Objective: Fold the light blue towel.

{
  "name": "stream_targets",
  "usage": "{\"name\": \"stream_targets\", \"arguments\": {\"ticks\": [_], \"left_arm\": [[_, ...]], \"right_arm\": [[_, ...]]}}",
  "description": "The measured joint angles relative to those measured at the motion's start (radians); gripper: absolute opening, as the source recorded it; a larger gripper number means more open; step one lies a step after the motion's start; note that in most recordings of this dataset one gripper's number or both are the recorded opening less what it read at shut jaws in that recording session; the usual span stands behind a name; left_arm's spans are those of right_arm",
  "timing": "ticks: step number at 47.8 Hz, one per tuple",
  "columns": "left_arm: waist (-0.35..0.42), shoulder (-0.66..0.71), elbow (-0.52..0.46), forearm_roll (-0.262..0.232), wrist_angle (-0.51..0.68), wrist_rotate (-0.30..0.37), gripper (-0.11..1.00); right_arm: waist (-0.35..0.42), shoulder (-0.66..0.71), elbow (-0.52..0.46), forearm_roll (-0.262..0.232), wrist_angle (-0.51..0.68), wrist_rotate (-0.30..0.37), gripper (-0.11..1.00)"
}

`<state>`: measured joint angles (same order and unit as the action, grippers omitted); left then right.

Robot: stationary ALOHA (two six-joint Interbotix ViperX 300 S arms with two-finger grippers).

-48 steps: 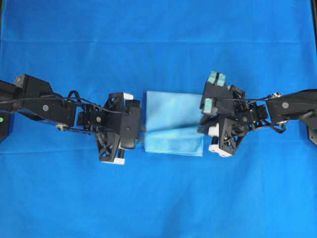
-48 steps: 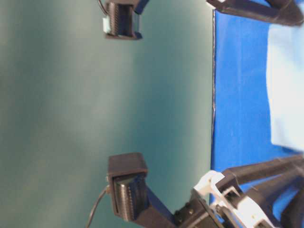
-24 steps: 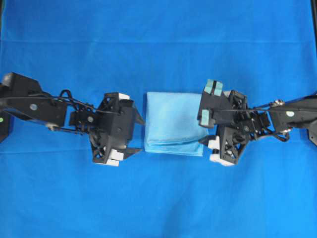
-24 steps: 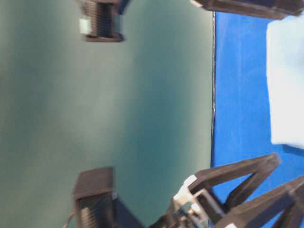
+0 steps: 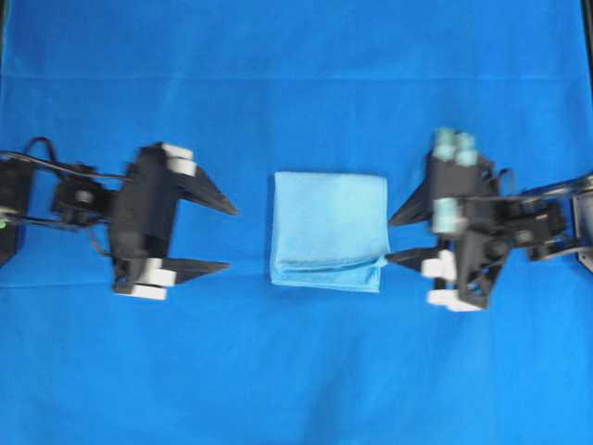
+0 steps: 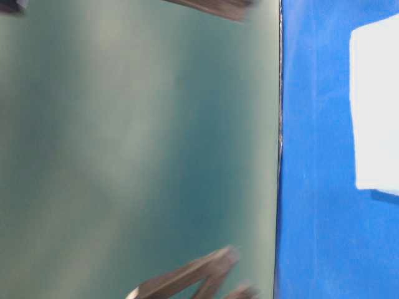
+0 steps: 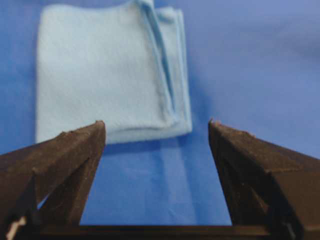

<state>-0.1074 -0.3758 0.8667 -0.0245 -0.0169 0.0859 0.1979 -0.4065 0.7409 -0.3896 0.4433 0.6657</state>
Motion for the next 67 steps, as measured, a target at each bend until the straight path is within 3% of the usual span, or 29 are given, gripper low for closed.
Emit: {"name": "stream_targets", "arguments": {"ticks": [20,34,48,67], "left_arm": [[0.017,-0.417,0.172,0.000,0.032,-0.002,0.78],[0.031,-0.661,0.337,0.000,0.057,-0.035,0.78],[0.037,-0.818,0.491,0.000,0.060,-0.118,0.78],[0.037,-0.824,0.502,0.000,0.058,-0.118,0.78]], "right_arm": [[-0.014,-0.416,0.176,-0.114,0.000,0.003,0.58],[-0.038,-0.664,0.387,-0.124,-0.061,0.005,0.58],[-0.107,-0.747,0.540,-0.123,-0.184,0.005,0.58],[-0.120,-0.738,0.548,-0.120,-0.232,0.005,0.58]]}}
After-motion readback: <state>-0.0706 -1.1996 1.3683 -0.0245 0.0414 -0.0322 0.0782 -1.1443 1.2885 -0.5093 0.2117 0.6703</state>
